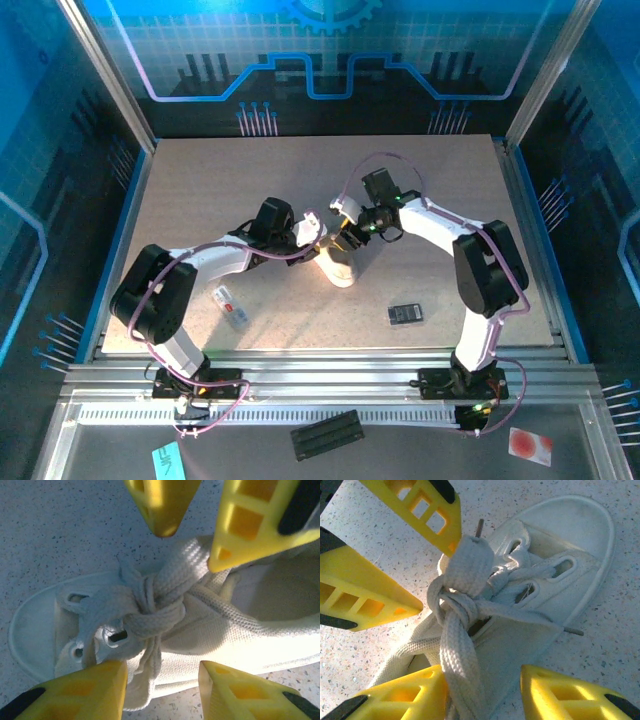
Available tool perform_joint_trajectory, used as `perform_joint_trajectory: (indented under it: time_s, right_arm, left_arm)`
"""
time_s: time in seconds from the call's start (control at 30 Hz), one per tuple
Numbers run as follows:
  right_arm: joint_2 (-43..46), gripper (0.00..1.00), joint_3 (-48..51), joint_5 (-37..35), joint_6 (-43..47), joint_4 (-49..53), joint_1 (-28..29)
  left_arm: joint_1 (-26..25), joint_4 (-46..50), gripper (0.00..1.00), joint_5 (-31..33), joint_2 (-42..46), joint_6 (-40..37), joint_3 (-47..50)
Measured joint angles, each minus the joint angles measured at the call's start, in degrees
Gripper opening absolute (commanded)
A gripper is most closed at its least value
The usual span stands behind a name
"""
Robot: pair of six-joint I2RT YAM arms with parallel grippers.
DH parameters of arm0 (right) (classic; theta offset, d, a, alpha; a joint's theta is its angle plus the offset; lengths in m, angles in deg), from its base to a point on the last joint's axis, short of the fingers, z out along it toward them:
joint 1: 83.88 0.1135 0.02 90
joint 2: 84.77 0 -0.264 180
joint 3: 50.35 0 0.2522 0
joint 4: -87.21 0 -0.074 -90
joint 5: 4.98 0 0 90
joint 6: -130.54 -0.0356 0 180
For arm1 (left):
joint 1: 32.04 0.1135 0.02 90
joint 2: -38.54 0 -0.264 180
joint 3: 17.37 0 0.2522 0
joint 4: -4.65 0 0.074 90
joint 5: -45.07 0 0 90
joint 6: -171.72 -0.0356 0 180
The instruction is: Tie the shoes
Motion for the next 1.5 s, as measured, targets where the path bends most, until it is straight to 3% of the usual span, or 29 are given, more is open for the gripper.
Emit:
perform_joint_trajectory:
  time_s: [0.1, 0.27, 0.53, 0.77, 1.5]
  right_arm:
    - [-1.27, 0.40, -1.73, 0.66, 0.76, 0.76, 0.00]
    - [-2.71, 0.18, -3.69, 0.98, 2.03, 2.23, -0.04]
    - [-2.73, 0.08, -3.82, 0.85, 2.86, 4.07, -0.09]
    - [-2.73, 0.00, -4.72, 0.72, 2.43, 5.09, -0.15]
    - [-7.65, 0.00, -9.77, -0.59, 1.88, 9.16, -0.85]
  left_arm:
    - [0.00, 0.00, 0.38, -0.04, -0.52, -0.09, -0.35]
    - [0.00, 0.39, 0.25, 0.07, -1.81, -1.07, -1.14]
    - [0.00, 1.77, 0.00, 1.84, -2.75, -1.49, -1.86]
    - [0.00, 1.68, 0.00, 3.30, -2.19, -1.31, -0.61]
    - [-0.26, 10.38, 0.00, 3.26, -0.52, 1.73, -1.22]
